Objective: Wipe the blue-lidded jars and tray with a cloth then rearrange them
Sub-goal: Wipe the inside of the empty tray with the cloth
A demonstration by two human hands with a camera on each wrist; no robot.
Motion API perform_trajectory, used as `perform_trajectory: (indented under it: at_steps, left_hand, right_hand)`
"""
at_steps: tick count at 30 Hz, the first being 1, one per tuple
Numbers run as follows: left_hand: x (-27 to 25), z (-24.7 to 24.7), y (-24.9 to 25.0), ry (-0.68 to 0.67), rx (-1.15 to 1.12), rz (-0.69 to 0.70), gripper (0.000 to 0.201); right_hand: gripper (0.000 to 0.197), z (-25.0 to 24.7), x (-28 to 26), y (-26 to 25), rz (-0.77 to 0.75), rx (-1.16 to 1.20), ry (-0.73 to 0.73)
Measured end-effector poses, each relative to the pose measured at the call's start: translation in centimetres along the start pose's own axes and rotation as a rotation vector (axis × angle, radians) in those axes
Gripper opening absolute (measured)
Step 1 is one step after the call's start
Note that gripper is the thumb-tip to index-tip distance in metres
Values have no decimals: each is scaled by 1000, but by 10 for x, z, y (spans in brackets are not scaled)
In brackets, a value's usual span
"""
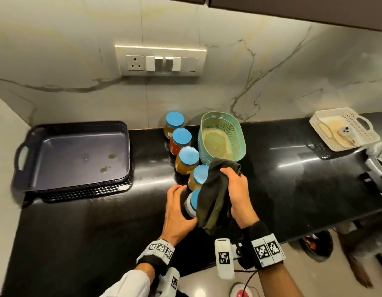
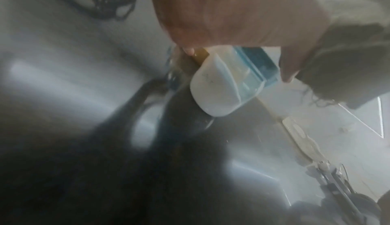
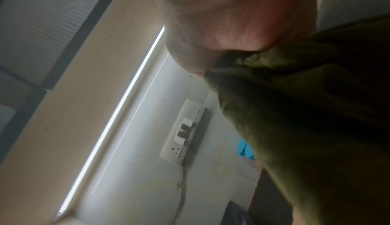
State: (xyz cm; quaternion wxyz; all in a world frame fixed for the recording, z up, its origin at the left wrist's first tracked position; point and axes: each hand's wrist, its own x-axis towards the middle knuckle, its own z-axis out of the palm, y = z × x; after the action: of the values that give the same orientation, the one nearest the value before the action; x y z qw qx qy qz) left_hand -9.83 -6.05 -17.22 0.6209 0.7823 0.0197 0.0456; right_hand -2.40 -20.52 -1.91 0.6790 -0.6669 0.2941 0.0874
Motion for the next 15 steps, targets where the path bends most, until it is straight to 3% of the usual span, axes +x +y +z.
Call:
perform_trajectory:
  at_steps: [3,6,7,10,12,15]
  left_hand:
    - [8,-55,-5,326,155,37,32]
    - [33,-124,-15,590,357,-23,15]
    - [42,-145,-20,602,455,-39,15]
    - [52,-200,-38,477,733,-145,40]
    - [47,-220,-54,392,821,-232,39]
    - [26,-232,-69,305,851,-267,40]
  right_hand:
    - [28,31,0,-9,55,149,-55]
    - [32,73,-5,-9,109,203,-170]
    - [30,87,-5,-7,115,188,-201]
    - [31,135,-11,2,110,80,-217]
    - [37,167,-17,9,74,13,-233]
    - [14,206,-26,21,-26,-134,-285]
